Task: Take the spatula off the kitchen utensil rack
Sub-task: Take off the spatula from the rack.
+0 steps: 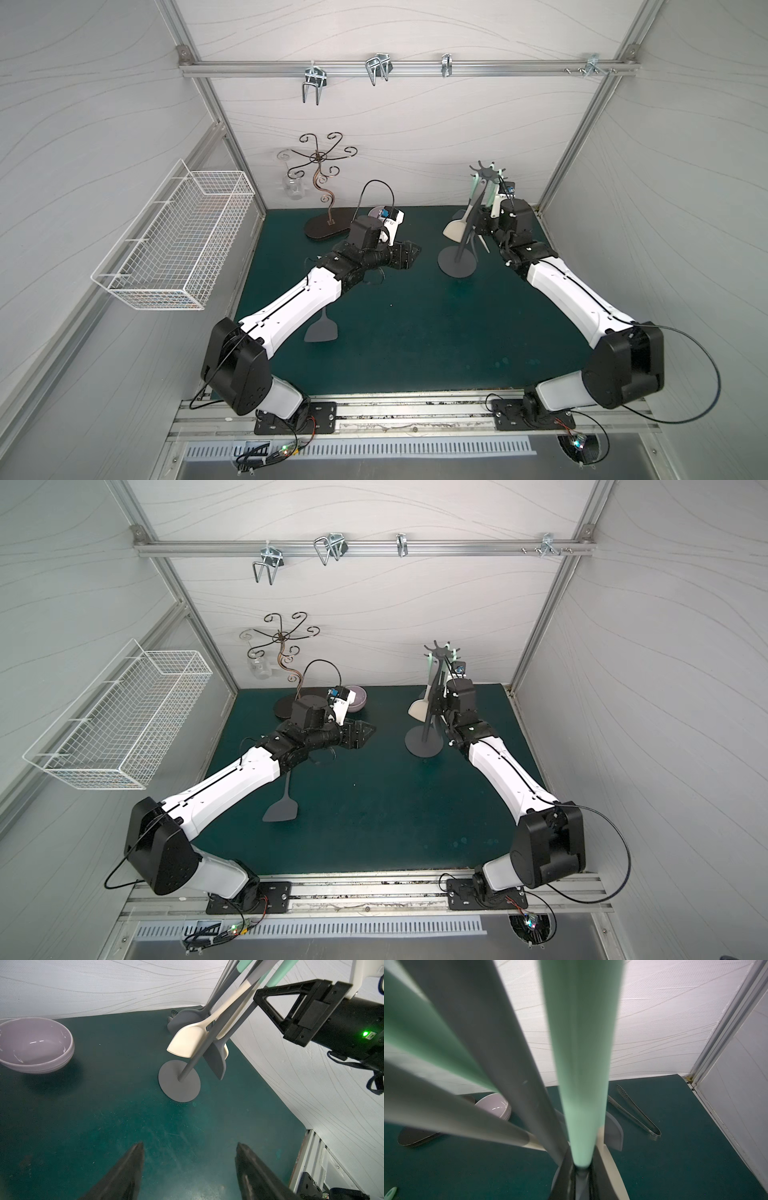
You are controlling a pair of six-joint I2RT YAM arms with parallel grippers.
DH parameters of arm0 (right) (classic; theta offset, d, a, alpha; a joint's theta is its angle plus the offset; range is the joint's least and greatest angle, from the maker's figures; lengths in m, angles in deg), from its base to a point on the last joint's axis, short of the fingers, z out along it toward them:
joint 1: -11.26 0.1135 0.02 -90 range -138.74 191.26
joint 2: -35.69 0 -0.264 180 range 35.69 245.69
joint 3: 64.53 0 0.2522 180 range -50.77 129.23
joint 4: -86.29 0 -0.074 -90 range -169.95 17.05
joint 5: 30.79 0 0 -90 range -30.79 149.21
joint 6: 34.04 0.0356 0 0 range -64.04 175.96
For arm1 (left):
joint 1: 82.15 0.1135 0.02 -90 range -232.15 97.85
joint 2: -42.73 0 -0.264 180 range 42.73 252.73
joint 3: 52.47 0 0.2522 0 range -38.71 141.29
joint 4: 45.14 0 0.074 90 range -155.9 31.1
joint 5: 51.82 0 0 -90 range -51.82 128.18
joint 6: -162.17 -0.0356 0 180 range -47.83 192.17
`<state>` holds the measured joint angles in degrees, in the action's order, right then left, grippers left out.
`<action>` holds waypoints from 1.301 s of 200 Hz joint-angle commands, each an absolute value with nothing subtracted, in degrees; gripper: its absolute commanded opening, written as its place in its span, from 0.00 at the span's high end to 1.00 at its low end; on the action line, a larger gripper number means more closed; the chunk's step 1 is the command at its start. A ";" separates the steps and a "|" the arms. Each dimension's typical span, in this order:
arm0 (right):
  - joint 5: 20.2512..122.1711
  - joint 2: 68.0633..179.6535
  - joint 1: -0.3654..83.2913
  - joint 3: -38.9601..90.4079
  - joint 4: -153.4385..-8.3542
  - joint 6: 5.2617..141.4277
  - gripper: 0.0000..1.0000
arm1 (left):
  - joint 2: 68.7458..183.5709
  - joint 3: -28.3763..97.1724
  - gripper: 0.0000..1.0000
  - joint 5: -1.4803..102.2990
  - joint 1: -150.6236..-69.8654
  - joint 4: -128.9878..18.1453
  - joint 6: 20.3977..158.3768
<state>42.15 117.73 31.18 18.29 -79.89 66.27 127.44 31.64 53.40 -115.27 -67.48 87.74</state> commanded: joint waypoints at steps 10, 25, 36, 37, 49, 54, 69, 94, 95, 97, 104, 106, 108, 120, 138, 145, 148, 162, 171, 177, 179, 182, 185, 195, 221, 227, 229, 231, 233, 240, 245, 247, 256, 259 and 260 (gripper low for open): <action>44.17 113.70 30.78 20.21 -76.52 63.40 1.00 | 126.49 32.56 0.26 53.74 -115.40 -64.95 87.19; 45.58 112.98 29.94 21.49 -73.21 63.30 1.00 | 126.62 32.78 0.26 54.10 -115.45 -64.73 87.46; 47.07 112.70 29.22 22.53 -71.06 63.26 1.00 | 126.74 32.92 0.26 54.42 -115.35 -64.75 87.59; 47.16 112.69 29.16 22.62 -70.89 63.26 1.00 | 126.75 32.92 0.26 54.43 -115.32 -64.73 87.61; 47.64 112.27 28.64 23.39 -69.27 63.27 1.00 | 126.75 33.01 0.26 54.74 -115.33 -64.55 87.88; 47.93 112.03 28.46 23.66 -68.74 63.21 1.00 | 126.75 32.99 0.26 54.92 -115.30 -64.45 87.98; 48.32 111.63 28.09 24.37 -67.65 63.13 1.00 | 126.71 33.00 0.26 55.20 -115.31 -64.37 88.16; 49.91 110.96 26.84 25.44 -65.83 63.59 1.00 | 126.33 32.94 0.26 55.23 -115.30 -64.43 88.16; 49.99 110.94 26.74 25.48 -65.77 63.64 1.00 | 126.32 32.93 0.26 55.23 -115.29 -64.39 88.16; 50.29 110.84 26.51 25.49 -65.68 63.81 1.00 | 126.25 32.93 0.26 55.17 -115.33 -64.45 88.10; 51.37 110.60 25.81 25.73 -65.28 64.59 1.00 | 126.14 32.94 0.26 55.08 -115.36 -64.57 88.08; 51.74 110.54 25.60 25.84 -65.16 64.69 1.00 | 126.09 32.93 0.26 55.06 -115.32 -64.50 88.08; 52.14 110.55 25.35 25.97 -64.91 64.89 1.00 | 126.06 32.93 0.26 55.06 -115.29 -64.52 88.08; 53.84 110.53 24.40 27.60 -63.19 65.28 1.00 | 125.88 32.92 0.26 55.06 -115.35 -64.60 87.99; 54.76 111.37 24.19 31.03 -59.47 64.60 1.00 | 125.92 32.94 0.26 55.12 -115.30 -64.52 88.05; 55.76 111.91 24.22 32.18 -58.28 64.10 1.00 | 126.03 32.99 0.26 55.25 -115.30 -64.36 88.08; 56.19 112.16 24.26 32.60 -57.84 63.93 1.00 | 126.11 33.01 0.26 55.38 -115.32 -64.39 88.14; 57.99 112.98 24.22 33.52 -56.67 63.53 1.00 | 126.39 33.34 0.26 55.95 -115.24 -64.06 88.41; 58.97 113.27 24.19 33.13 -56.71 63.47 1.00 | 126.65 33.66 0.26 56.63 -115.14 -63.62 88.73; 59.32 113.39 24.32 32.77 -56.82 63.46 1.00 | 126.73 34.00 0.26 57.09 -115.00 -63.36 88.90; 59.37 113.34 24.28 32.56 -56.85 63.42 1.00 | 126.75 34.16 0.26 57.21 -114.97 -63.25 89.01; 59.36 113.41 24.34 32.41 -56.88 63.58 1.00 | 126.82 34.34 0.26 57.39 -114.93 -63.32 88.96; 59.30 113.34 24.29 32.21 -56.88 63.59 1.00 | 126.89 34.61 0.26 57.49 -114.92 -63.35 88.96; 59.01 113.04 24.30 31.43 -57.33 63.86 1.00 | 126.93 35.33 0.26 57.72 -114.84 -63.48 88.70; 58.21 111.49 24.11 29.89 -59.75 62.72 1.00 | 126.50 35.42 0.26 58.04 -114.84 -63.02 88.60; 58.22 111.26 24.07 29.62 -60.34 62.39 1.00 | 126.49 35.47 0.26 58.32 -114.84 -62.67 88.61; 58.20 111.16 24.06 29.42 -60.59 62.25 1.00 | 126.49 35.54 0.26 58.42 -114.91 -62.61 88.67; 58.17 111.12 23.98 29.35 -60.78 62.12 1.00 | 126.49 35.51 0.26 58.51 -114.88 -62.38 88.73; 58.23 111.04 23.93 29.18 -61.11 61.98 1.00 | 126.49 35.59 0.26 58.60 -114.89 -62.28 88.79; 58.37 110.78 23.92 28.59 -61.89 61.62 1.00 | 126.49 35.97 0.26 59.31 -114.91 -61.43 89.15; 58.46 110.53 23.94 28.08 -62.49 61.35 1.00 | 126.65 36.27 0.26 60.05 -114.89 -60.59 89.53; 58.50 110.50 23.92 27.81 -62.70 61.28 1.00 | 126.77 36.51 0.26 60.39 -114.85 -60.23 89.67; 58.99 110.08 23.93 26.18 -64.34 60.91 1.00 | 127.33 38.13 0.25 62.12 -114.98 -59.13 90.37; 59.25 109.88 23.96 25.46 -64.99 60.75 1.00 | 127.64 38.76 0.25 62.55 -115.10 -58.93 90.50; 59.36 109.83 23.94 25.27 -65.30 60.69 1.00 | 127.77 39.05 0.25 62.63 -115.10 -58.92 90.52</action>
<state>57.85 113.12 24.23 27.65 -57.51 62.81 127.41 33.15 58.28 -115.14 -65.25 88.94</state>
